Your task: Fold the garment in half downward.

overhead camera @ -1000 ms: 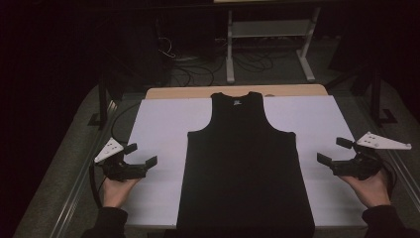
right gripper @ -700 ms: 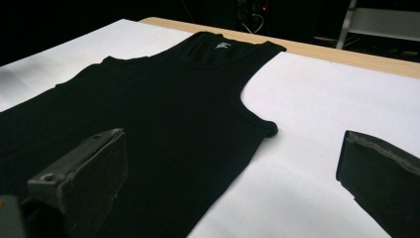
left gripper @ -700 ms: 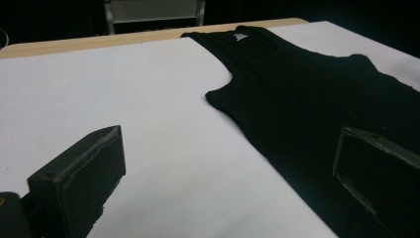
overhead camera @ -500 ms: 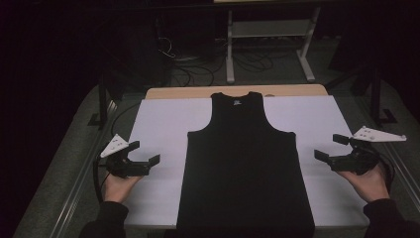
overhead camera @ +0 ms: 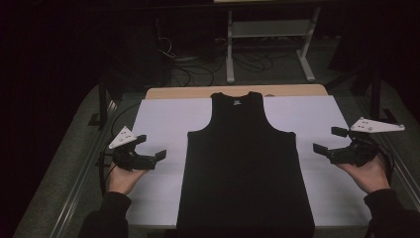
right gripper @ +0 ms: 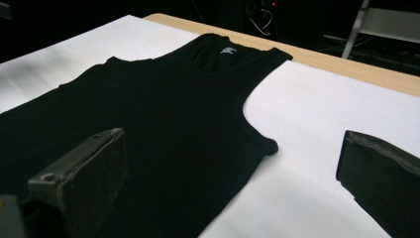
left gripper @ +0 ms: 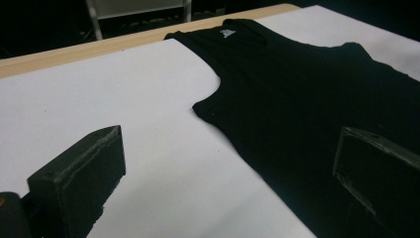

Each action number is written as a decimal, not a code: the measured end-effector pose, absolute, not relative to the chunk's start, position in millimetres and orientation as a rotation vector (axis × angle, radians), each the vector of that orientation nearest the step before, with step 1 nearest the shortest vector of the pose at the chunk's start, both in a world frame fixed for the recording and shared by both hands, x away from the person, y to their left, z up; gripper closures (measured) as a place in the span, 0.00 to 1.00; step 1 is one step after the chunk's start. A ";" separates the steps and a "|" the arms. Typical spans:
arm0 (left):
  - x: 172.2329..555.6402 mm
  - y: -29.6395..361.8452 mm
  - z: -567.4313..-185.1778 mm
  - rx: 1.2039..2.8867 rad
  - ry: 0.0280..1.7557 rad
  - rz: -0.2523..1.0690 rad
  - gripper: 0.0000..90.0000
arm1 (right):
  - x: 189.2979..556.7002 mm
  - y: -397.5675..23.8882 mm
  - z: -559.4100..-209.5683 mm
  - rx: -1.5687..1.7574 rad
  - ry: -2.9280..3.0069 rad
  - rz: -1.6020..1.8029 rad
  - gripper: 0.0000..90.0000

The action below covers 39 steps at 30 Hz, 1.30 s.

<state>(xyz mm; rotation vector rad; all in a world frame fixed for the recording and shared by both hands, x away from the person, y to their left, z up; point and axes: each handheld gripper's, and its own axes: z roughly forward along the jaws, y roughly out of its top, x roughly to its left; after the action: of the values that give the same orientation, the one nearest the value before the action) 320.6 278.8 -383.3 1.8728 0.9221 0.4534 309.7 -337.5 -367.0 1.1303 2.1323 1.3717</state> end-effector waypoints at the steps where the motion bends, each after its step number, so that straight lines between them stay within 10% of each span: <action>1: 321.9 277.7 -382.0 1.882 0.916 0.453 0.00 | 310.8 -337.0 -365.4 1.127 2.135 1.369 0.00; 39: 380.0 256.8 -351.7 1.968 0.880 0.393 0.00 | 362.4 -324.2 -352.1 1.143 2.230 1.305 0.00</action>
<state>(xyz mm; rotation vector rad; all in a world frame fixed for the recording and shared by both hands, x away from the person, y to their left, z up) 380.0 256.8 -351.7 1.9679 0.8803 0.3928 362.4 -324.2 -352.1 1.1434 2.2298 1.3048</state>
